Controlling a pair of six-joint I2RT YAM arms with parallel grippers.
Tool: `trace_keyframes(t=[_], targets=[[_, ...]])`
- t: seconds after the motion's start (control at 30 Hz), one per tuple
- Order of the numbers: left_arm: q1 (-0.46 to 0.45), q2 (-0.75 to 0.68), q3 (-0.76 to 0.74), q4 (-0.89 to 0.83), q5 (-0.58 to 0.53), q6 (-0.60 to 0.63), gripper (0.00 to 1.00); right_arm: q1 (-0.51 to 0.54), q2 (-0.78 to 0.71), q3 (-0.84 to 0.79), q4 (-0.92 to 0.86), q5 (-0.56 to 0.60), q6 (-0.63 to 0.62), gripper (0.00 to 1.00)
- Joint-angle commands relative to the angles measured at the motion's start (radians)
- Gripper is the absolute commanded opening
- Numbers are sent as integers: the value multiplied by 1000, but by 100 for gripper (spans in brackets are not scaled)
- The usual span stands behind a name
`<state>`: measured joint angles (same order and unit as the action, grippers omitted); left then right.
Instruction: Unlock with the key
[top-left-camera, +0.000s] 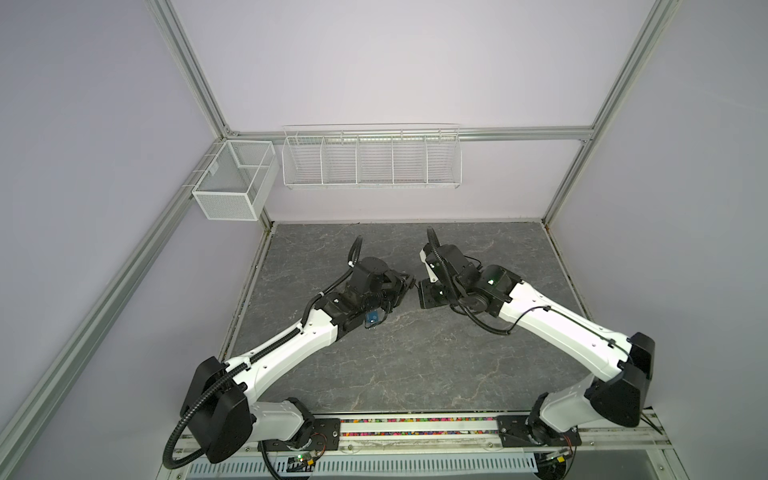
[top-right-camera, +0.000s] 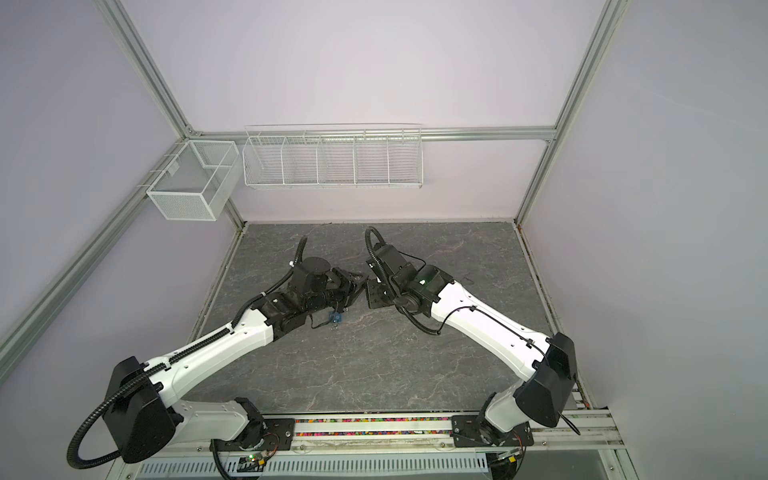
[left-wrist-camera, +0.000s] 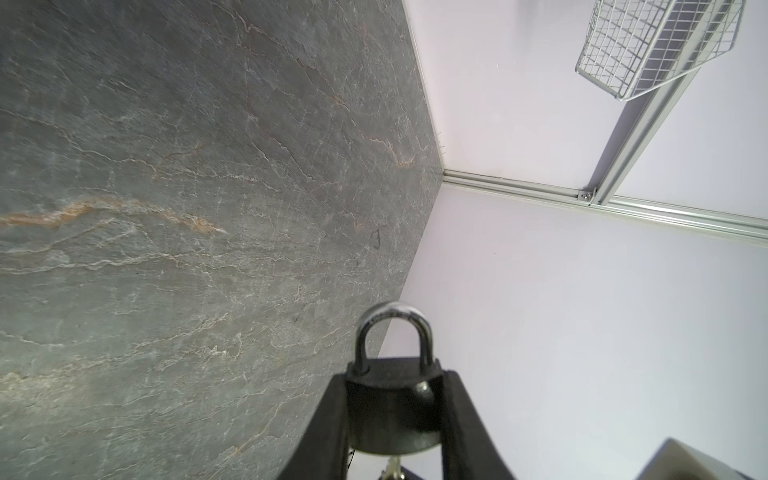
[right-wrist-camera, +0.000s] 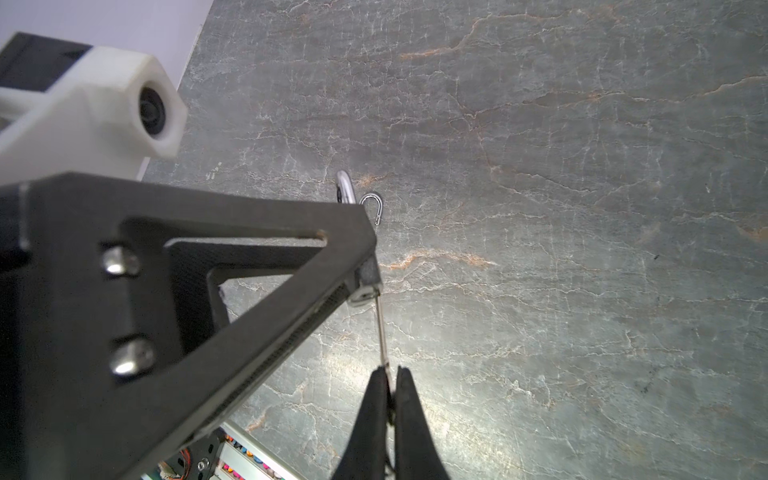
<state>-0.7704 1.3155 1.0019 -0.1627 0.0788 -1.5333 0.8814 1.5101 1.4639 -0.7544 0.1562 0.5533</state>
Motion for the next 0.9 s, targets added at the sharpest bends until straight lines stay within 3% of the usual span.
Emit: trace_keyframes(t=[0.0, 0.43, 0.87], targets=[[-6, 1, 36, 13, 29, -5, 4, 11, 24, 23, 0, 28, -10, 7], [-18, 1, 56, -21, 9, 19, 3, 13, -10, 42, 0, 89, -23, 7], [-32, 22, 76, -30, 6, 24, 3, 22, -1, 49, 21, 41, -14, 7]])
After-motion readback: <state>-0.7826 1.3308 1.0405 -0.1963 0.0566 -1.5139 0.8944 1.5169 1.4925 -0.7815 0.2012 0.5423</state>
